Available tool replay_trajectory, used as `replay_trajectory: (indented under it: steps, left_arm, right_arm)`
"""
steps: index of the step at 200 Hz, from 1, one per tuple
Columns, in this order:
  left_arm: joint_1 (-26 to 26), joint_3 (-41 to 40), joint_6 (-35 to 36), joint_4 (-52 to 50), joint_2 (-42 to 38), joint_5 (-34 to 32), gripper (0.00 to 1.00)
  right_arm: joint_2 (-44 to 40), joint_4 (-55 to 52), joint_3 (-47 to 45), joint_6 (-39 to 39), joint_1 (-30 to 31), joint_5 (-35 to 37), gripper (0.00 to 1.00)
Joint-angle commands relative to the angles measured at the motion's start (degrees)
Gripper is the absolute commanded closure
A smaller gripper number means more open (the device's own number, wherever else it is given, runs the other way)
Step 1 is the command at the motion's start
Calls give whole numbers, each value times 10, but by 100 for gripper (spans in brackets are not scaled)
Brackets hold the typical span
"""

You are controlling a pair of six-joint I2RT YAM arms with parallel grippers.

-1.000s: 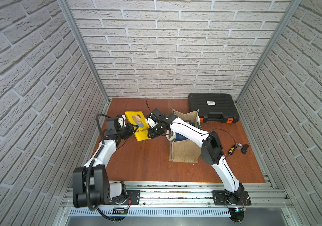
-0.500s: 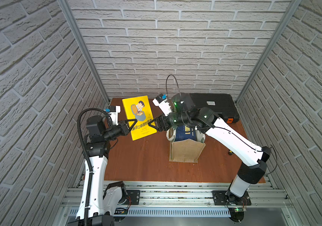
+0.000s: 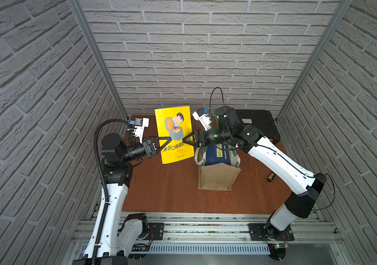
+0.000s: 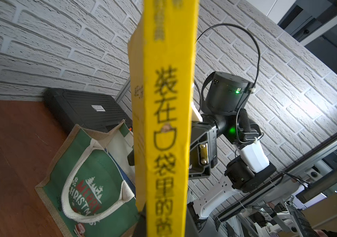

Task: Put the books into the canvas bag
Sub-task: Pick up the book from the center of the board.

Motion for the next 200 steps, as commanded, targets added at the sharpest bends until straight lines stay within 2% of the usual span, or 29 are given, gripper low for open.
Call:
replay_trajectory:
  steps: [1, 16, 24, 36, 67, 79, 90, 121, 154, 186, 200]
  left_arm:
    - [-9, 12, -12, 81, -1, 15, 100]
    - [-10, -1, -29, 107, 5, 6, 100]
    - [-10, -8, -40, 124, 10, 1, 100]
    - [-11, -11, -46, 136, 16, -8, 100]
    - [-20, -3, -47, 130, 41, -17, 100]
    - [-25, 0, -47, 129, 47, -20, 100]
    - [-30, 3, -47, 131, 51, -20, 100]
    - [-51, 18, -52, 140, 53, -17, 100]
    - [-65, 29, -76, 163, 61, -9, 100]
    - [-68, 35, -92, 183, 70, -12, 100]
    - [-68, 37, -84, 167, 74, -17, 100]
  right_arm:
    - [-9, 106, -16, 64, -10, -94, 43]
    - [-19, 145, -38, 97, -19, -119, 44]
    - [-26, 157, -49, 105, -23, -126, 48]
    - [-36, 165, -62, 109, -29, -131, 57]
    - [-63, 200, -99, 127, -42, -140, 90]
    - [-71, 207, -108, 129, -46, -141, 94]
    - [-76, 203, -112, 124, -50, -140, 90]
    - [-82, 169, -124, 112, -71, -127, 55]
    - [-81, 180, -129, 120, -77, -129, 39]
    - [-75, 205, -134, 135, -79, -155, 35]
    - [-76, 237, -144, 157, -80, -177, 44]
